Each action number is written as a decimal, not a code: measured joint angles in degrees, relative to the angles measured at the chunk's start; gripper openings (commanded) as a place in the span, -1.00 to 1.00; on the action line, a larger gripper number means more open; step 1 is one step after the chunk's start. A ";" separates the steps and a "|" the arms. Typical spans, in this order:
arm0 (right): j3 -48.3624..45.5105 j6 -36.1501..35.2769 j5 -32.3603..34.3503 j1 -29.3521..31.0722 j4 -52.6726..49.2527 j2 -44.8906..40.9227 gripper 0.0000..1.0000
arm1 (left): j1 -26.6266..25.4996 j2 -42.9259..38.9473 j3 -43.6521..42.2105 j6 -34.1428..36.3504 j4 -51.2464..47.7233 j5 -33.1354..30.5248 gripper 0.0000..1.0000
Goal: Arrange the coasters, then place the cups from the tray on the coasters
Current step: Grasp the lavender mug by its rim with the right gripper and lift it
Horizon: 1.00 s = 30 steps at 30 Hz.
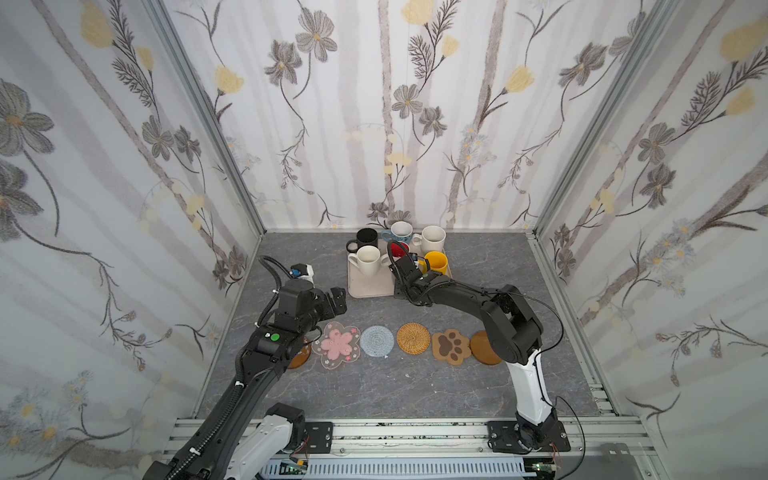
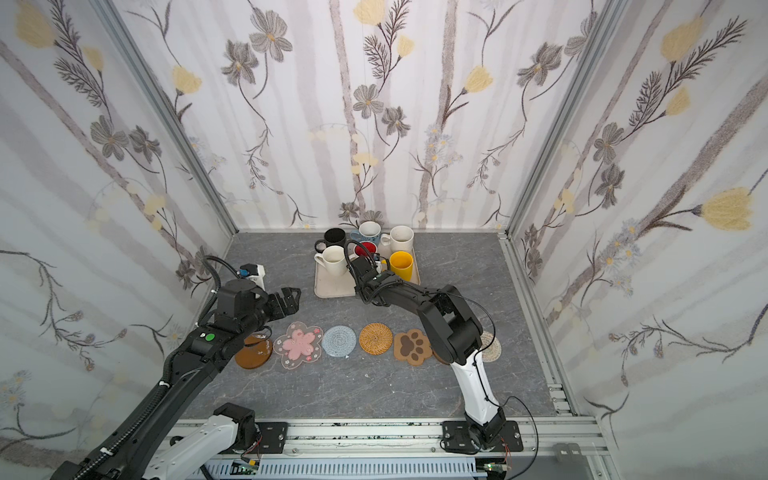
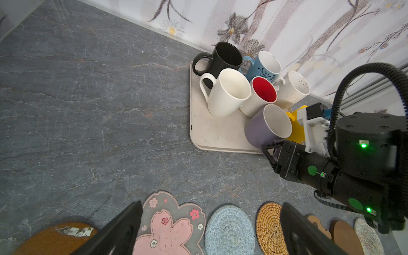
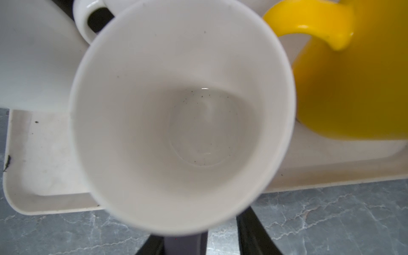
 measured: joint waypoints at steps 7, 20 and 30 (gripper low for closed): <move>-0.39 -3.06 -0.17 0.15 -0.57 0.00 -0.53 | 0.17 1.07 0.00 0.00 -0.02 0.04 1.00; 0.11 -9.03 -1.20 -0.37 -0.76 0.09 -1.00 | 0.22 1.40 -0.26 -0.07 -0.02 -1.38 1.00; -1.53 -17.33 -2.40 1.14 -0.59 -1.62 -1.00 | 0.63 -0.15 -0.26 -0.20 -0.02 -4.44 1.00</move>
